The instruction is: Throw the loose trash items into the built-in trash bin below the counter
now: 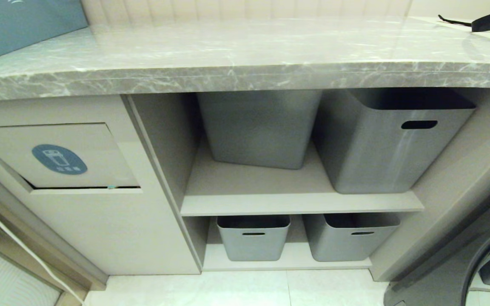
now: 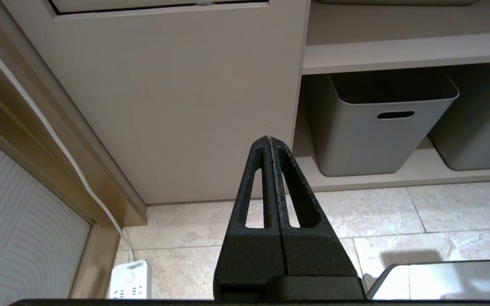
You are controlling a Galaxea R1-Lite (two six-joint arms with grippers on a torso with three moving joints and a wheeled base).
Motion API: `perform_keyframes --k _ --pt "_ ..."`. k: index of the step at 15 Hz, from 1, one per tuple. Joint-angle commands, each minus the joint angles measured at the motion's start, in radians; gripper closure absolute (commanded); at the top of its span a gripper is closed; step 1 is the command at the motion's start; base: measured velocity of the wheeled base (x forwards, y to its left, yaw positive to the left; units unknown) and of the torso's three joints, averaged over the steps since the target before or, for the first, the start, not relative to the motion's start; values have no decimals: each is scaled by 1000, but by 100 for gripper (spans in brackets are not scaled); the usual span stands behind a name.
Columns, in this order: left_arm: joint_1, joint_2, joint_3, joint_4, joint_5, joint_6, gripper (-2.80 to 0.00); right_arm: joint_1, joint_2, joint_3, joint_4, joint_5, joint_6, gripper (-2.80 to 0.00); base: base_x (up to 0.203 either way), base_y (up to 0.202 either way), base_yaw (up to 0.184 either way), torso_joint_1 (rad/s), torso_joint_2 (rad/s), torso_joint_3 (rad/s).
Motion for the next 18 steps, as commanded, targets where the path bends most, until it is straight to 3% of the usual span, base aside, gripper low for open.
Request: perform_keyframes --k 1,18 --pt "0 -2 0 0 1 -4 0 0 -2 0 0 0 0 0 0 0 0 0 0 0" --pt "0 -2 0 0 1 -9 0 0 -2 0 3 0 -8 0 0 0 0 0 0 0"
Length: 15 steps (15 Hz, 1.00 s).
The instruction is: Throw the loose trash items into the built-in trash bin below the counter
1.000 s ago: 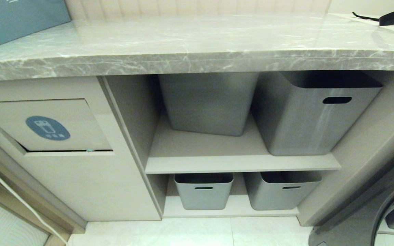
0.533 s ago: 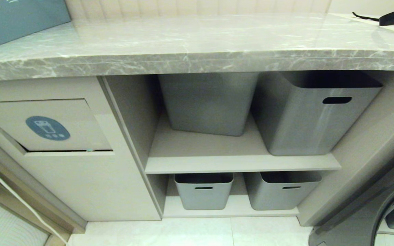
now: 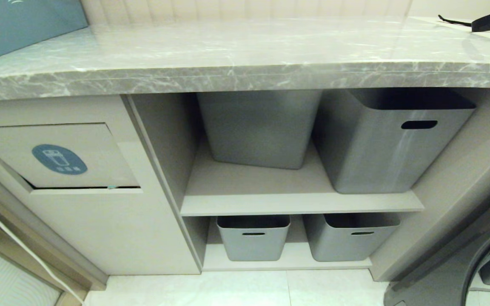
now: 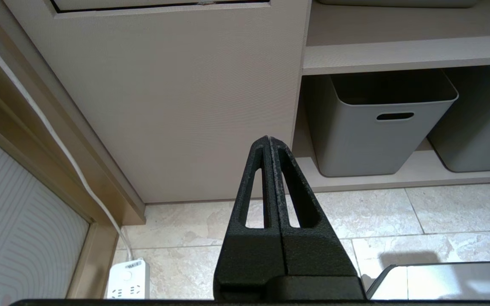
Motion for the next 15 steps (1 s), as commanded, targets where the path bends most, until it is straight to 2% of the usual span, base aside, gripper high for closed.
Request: perform_keyframes --k 1,15 --pt "0 -2 0 0 0 0 0 0 -2 0 0 0 -2 0 0 0 0 0 0 0" --pt "0 -2 0 0 0 0 0 0 -2 0 0 0 3 0 0 0 0 0 0 0"
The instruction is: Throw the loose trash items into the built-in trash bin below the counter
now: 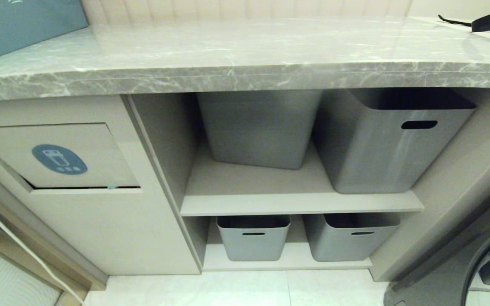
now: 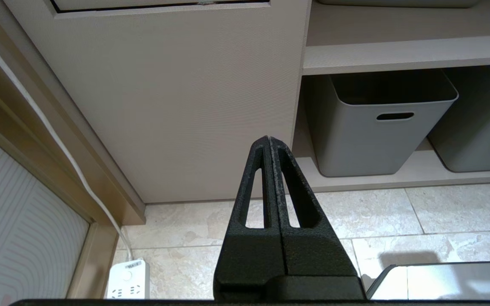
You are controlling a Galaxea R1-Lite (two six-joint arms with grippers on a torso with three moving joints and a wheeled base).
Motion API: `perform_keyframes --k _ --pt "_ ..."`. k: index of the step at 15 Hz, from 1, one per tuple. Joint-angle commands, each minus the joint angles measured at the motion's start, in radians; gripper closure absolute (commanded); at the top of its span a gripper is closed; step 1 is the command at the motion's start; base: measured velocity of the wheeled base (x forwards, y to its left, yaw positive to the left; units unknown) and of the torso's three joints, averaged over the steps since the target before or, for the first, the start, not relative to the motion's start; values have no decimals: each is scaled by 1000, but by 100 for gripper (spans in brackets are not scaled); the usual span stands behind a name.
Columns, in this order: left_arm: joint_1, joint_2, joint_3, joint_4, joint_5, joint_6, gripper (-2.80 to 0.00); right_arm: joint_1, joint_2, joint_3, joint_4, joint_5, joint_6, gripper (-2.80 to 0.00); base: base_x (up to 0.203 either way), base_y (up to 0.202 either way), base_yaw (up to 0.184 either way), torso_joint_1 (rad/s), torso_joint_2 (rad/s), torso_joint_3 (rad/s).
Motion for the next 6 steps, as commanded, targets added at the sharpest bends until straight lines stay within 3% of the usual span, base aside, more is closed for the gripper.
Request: perform_keyframes --k 1,6 --pt "0 -1 0 0 0 0 0 1 -2 0 0 0 0 0 0 0 0 0 0 0" --pt "0 -1 0 0 0 0 0 1 -2 0 0 0 -1 0 0 0 0 0 0 0"
